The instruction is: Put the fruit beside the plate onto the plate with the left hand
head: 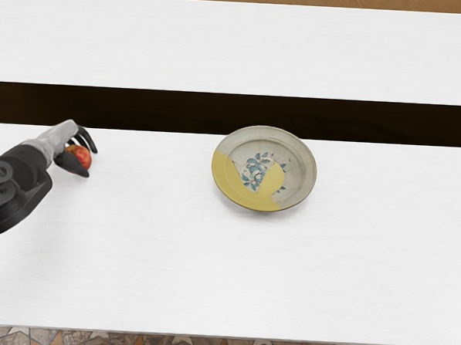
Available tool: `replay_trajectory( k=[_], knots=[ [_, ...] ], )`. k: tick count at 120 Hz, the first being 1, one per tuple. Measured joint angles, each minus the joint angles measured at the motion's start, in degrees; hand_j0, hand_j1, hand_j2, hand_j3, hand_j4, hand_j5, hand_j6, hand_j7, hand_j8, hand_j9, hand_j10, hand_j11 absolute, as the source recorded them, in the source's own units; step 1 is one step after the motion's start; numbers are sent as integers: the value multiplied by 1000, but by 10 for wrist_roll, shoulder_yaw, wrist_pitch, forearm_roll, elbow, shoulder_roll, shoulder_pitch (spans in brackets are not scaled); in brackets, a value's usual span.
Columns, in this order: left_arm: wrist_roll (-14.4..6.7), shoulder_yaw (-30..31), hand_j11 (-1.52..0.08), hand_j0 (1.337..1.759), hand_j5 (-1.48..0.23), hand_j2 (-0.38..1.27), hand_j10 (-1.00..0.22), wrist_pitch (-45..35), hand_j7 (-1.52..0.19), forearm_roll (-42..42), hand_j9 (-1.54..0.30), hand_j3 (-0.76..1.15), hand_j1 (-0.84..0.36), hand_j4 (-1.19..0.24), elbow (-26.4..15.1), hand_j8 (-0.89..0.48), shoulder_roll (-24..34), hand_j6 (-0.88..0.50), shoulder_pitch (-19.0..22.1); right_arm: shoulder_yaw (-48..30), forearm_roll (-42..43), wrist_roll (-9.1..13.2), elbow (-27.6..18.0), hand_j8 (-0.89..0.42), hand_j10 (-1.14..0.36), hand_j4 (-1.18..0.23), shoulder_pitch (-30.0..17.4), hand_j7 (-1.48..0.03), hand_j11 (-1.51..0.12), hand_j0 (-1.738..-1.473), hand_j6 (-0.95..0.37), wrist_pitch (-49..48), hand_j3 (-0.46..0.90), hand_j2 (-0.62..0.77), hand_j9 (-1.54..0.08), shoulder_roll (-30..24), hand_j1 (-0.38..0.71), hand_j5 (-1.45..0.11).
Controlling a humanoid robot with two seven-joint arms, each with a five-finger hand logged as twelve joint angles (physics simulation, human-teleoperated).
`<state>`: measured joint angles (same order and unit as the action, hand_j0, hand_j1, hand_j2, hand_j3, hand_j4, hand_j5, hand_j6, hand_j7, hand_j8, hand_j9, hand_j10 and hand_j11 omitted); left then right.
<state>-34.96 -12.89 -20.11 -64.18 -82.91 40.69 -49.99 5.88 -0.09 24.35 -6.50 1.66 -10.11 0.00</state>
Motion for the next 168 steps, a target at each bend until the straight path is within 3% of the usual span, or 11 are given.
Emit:
replay_trajectory(
  k=[26, 87, 168],
  knots=[
    [1, -4, -998, 1654, -1084, 435, -380, 2, -1019, 4, -1011, 0, -421, -685, -9, -243, -3, -328, -33, 0, 0, 0, 0, 0, 0, 0, 2, 0, 0, -1658, 0, 0, 0, 0, 0, 0, -349, 0],
    [1, -9, -1018, 1652, -1130, 323, -407, 3, -1064, 16, -1058, 0, -359, -683, -10, -263, -38, -335, -140, 0, 0, 0, 1, 0, 0, 0, 7, 0, 0, -1658, 0, 1, 0, 0, 0, 0, -349, 0],
    [0, 1, -1127, 1650, -1263, 373, -369, 11, -1168, 135, -1158, 0, -338, -757, -19, -254, -244, -332, -211, 1, 0, 0, 1, 0, 0, 0, 11, 0, 0, -1658, 0, 1, 0, 0, 0, 0, -349, 0]
  ],
)
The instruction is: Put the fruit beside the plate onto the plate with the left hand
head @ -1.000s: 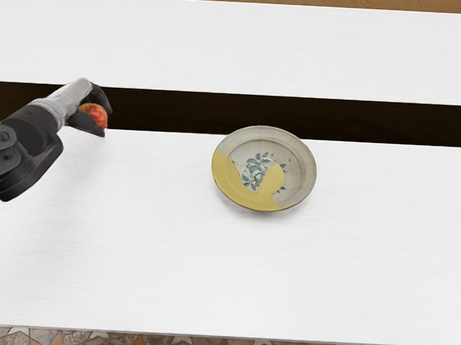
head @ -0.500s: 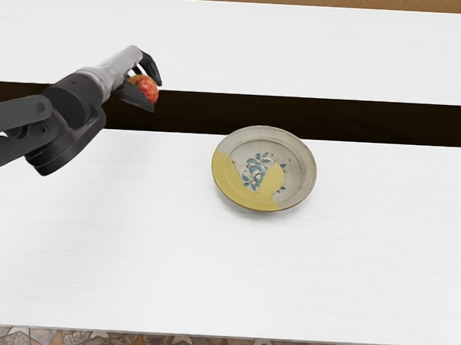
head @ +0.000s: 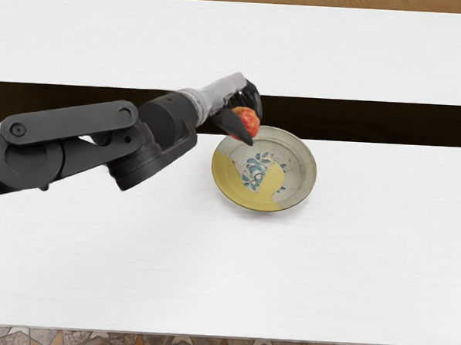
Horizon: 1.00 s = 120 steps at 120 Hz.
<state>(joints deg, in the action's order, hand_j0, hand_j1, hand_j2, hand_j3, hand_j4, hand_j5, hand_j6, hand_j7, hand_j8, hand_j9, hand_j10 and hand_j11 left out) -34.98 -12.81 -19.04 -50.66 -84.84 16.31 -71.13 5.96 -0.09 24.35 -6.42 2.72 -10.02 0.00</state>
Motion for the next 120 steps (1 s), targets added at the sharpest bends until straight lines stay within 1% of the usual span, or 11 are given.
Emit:
replay_trajectory(
  k=[4, 6, 14, 19, 33, 53, 66, 72, 79, 95, 120],
  knots=[
    [0, 0, -1124, 1650, -1260, 402, -381, 0, -1176, 11, -1161, 0, -346, -762, 0, -237, -4, -339, -2, 0, 0, 0, 0, 0, 0, 0, 0, 0, 0, -1658, 0, 0, 0, 0, 0, 0, -349, 0],
    [0, 1, -1123, 1650, -1257, 418, -370, 0, -1176, 16, -1160, 0, -350, -765, 0, -247, -6, -336, -3, 0, 0, 0, 0, 0, 0, 0, 0, 0, 0, -1658, 0, 0, 0, 0, 0, 0, -349, 0],
    [-1, 3, -1118, 1651, -1242, 475, -412, -1, -1171, 33, -1147, 0, -357, -777, 0, -267, -16, -374, -13, 0, 0, 0, 0, 0, 0, 0, 0, 0, 0, -1658, 0, 0, 0, 0, 0, 0, -349, 0],
    [-1, 8, -1121, 1651, -1243, 486, -408, -1, -1173, 44, -1147, 0, -365, -779, 1, -266, -24, -370, -22, 0, 0, 0, 0, 0, 0, 0, 0, 0, 0, -1658, 0, 0, 0, 0, 0, 0, -349, 0],
    [-1, 18, -1123, 1651, -1251, 502, -402, -1, -1182, 64, -1153, 0, -380, -782, 5, -258, -40, -356, -20, 0, 0, 0, 0, 0, 0, 0, 1, 0, 0, -1658, 0, 0, 0, 0, 0, 0, -349, 0],
    [-1, 45, -1128, 1650, -1255, 513, -399, -2, -1191, 68, -1158, 0, -388, -784, 40, -249, -59, -351, -18, -1, 0, 0, 0, 0, 0, 0, 2, 0, 0, -1658, 0, 0, 0, 0, 0, 0, -349, 0],
    [-1, 56, -1123, 1649, -1248, 558, -377, -3, -1184, 68, -1151, 0, -420, -778, 52, -234, -59, -335, -19, -1, 0, 0, 0, 0, 0, 0, 3, 0, 0, -1658, 0, 0, 0, 0, 0, 0, -349, 0],
    [-1, 57, -1071, 1650, -1183, 512, -405, -6, -1121, 67, -1096, 0, -394, -748, 54, -279, -58, -369, -19, -1, 0, 0, 0, 0, 0, 0, 3, 0, 0, -1658, 0, 0, 0, 0, 0, 0, -349, 0],
    [0, 55, -961, 1652, -1046, 425, -425, -10, -997, 65, -980, 0, -344, -681, 56, -322, -55, -408, -19, -1, 0, 0, 0, 0, 0, 0, 3, 0, 0, -1658, 0, 0, 0, 0, 0, 0, -349, 0],
    [0, 52, -712, 1655, -756, 255, -384, -30, -731, 63, -722, 0, -207, -518, 57, -331, -58, -375, -19, -1, 0, 0, 0, 0, 0, 0, 3, 0, 0, -1658, 0, 0, 0, 0, 0, 0, -349, 0],
    [0, 45, -470, 1657, -486, 126, -303, -38, -477, 64, -474, 0, -48, -351, 55, -284, -54, -300, -22, -1, 0, 0, 0, 0, 0, 0, 4, 0, 0, -1658, 0, 0, 0, 0, 0, 0, -349, 0]
  ],
)
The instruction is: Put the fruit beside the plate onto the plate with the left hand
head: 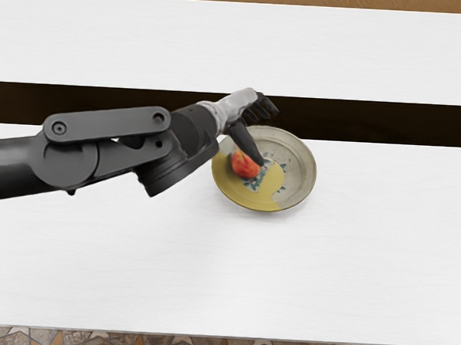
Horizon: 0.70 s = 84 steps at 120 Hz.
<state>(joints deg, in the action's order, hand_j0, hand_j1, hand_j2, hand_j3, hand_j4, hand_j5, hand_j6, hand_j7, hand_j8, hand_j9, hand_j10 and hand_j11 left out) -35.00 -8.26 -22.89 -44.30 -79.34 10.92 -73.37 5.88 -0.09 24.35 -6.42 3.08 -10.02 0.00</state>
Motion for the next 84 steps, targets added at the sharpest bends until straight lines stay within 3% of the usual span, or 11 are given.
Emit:
replay_trajectory(
  k=[7, 15, 34, 53, 60, 70, 84],
  knots=[
    [0, -12, -375, 1657, -387, 98, -245, -1, -380, 1, -378, 0, 31, -281, -7, -231, 9, -243, 6, 0, 0, 0, 0, 0, 0, 0, 0, 0, 0, -1658, 0, 0, 0, 0, 0, 0, -349, 0],
    [0, -31, -281, 1657, -289, 73, -185, 0, -284, 19, -283, 0, 111, -211, -36, -175, 61, -183, 6, 0, 0, 0, 0, 0, 0, 0, 0, 0, 0, -1658, 0, 0, 0, 0, 0, 0, -349, 0],
    [0, -64, -147, 1658, -151, 37, -99, 25, -148, 134, -148, 0, 224, -111, -111, -95, 150, -99, 9, 0, 1, 0, 0, 0, 0, 0, 0, 0, 0, -1658, -1, 0, 0, 0, 0, 0, -349, 0],
    [0, -186, -85, 1658, -87, 20, -59, 274, -86, 320, -86, 0, 275, -65, -134, -57, 269, -59, 136, 0, 1, 1, -1, 0, 0, 0, 0, 0, 0, -1658, 0, 0, 0, 0, 0, 0, -349, 0],
    [0, -250, -72, 1658, -73, 16, -51, 379, -73, 385, -72, 0, 286, -55, -134, -49, 313, -51, 203, 0, 1, 1, -1, 0, 0, 0, 0, 0, 0, -1658, 0, 0, 0, 0, 0, 0, -349, 0],
    [0, -314, -58, 1658, -59, 13, -41, 489, -58, 469, -58, 0, 298, -44, -127, -40, 333, -41, 238, 0, 1, 1, -1, 0, 0, 0, 1, 0, 0, -1658, 0, 0, 0, 0, 0, 0, -349, 0],
    [0, -352, -46, 1658, -46, 9, -33, 550, -46, 543, -46, 0, 308, -35, -110, -33, 377, -33, 251, 0, 1, 1, -1, 0, 0, 0, 1, 0, 0, -1658, 0, 0, 0, 0, 0, 0, -349, 0]
  ],
)
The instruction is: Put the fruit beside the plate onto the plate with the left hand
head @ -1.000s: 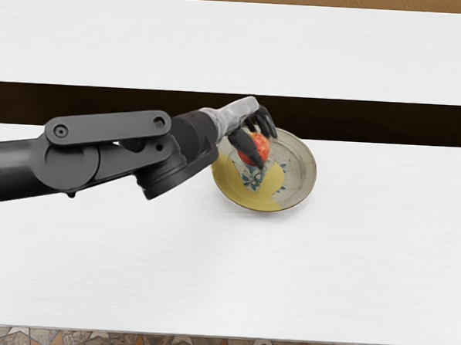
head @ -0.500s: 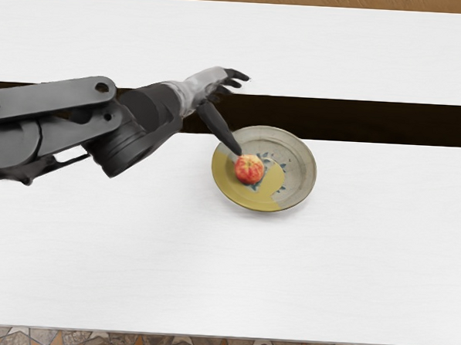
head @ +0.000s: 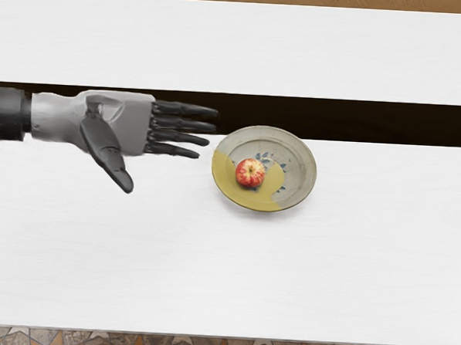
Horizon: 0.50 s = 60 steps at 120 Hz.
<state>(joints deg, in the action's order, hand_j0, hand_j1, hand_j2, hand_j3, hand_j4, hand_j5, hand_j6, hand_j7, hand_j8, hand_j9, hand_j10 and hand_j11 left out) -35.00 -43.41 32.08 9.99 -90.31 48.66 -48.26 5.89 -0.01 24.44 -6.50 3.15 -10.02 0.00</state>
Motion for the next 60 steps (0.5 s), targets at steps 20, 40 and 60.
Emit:
replay_trajectory(
  k=[20, 40, 60],
  knots=[
    [0, -15, -35, 1658, -35, 7, -25, 24, -35, 71, -35, 0, 318, -26, 37, -24, 28, -25, 74, 0, 0, 0, 0, 0, 0, 0, 0, 0, 0, -1658, 0, 0, 0, 0, 0, 0, -349, 0],
    [0, -18, -29, 1658, -29, 5, -21, 28, -29, 102, -29, 0, 323, -21, 65, -20, 58, -20, 82, 0, 0, 0, -1, 0, 0, 0, 1, 0, 0, -1658, 0, 0, 0, 0, 0, 0, -349, 0],
    [0, -18, -26, 1658, -26, 4, -18, 29, -26, 108, -26, 0, 325, -18, 77, -18, 84, -17, 99, 0, 0, 0, -3, 0, 0, 0, 3, 0, 0, -1658, 0, 0, 0, 0, 0, 0, -349, 0]
  ],
)
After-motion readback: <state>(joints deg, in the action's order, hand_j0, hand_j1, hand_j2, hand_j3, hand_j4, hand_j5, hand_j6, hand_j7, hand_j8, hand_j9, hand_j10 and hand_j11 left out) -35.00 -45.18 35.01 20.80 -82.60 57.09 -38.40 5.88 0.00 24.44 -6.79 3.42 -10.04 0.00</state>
